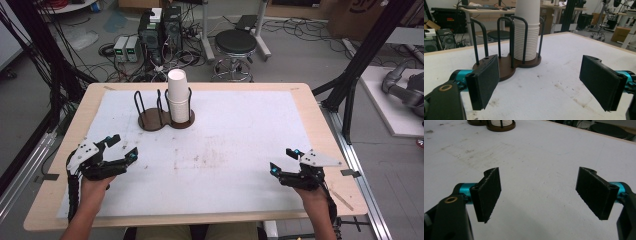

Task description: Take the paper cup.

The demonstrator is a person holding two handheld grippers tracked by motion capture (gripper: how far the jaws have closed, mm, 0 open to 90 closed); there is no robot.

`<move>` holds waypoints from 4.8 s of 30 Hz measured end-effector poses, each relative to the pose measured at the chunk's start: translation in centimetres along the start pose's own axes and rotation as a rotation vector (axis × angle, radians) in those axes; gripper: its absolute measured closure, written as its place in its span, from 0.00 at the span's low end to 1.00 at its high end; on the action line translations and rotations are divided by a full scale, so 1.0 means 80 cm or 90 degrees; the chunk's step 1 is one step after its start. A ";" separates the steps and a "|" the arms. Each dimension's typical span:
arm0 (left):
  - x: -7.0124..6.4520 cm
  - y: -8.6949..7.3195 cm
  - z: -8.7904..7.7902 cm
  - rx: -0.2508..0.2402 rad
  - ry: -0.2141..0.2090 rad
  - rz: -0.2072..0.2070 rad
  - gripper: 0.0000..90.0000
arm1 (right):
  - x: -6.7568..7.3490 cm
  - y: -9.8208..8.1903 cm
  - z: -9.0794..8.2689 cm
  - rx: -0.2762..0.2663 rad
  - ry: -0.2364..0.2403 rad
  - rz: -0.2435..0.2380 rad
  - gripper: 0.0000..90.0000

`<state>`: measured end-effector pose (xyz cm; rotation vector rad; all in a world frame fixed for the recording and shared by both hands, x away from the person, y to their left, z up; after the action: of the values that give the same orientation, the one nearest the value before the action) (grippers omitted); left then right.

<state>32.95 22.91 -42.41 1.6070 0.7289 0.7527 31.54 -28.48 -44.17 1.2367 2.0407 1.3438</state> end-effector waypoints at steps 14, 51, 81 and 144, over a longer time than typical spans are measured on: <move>-0.008 0.001 0.009 -0.004 -0.028 0.003 0.18 | -0.001 -0.002 -0.003 -0.001 -0.001 0.003 0.23; 0.022 0.129 0.124 0.003 -0.106 0.003 0.18 | 0.007 0.002 0.000 -0.002 0.014 0.005 0.23; 0.044 0.153 0.271 0.093 -0.071 0.011 0.18 | 0.001 0.000 -0.005 -0.009 0.019 0.019 0.23; 0.011 0.211 0.088 -0.063 -0.163 0.047 0.38 | 0.022 0.005 0.004 -0.001 0.042 0.003 0.23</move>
<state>40.08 16.96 -26.64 1.6094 0.4433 0.6116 31.05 -26.78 -43.77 1.2122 2.0816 1.4067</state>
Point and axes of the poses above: each handheld gripper's, and its own axes: z roughly forward along the jaws, y roughly out of its top, x roughly to its left, the point moved 6 cm from there along z, roughly forward along the jaws, and after that the axes turned 10 degrees about z, right-handed, at the moved point
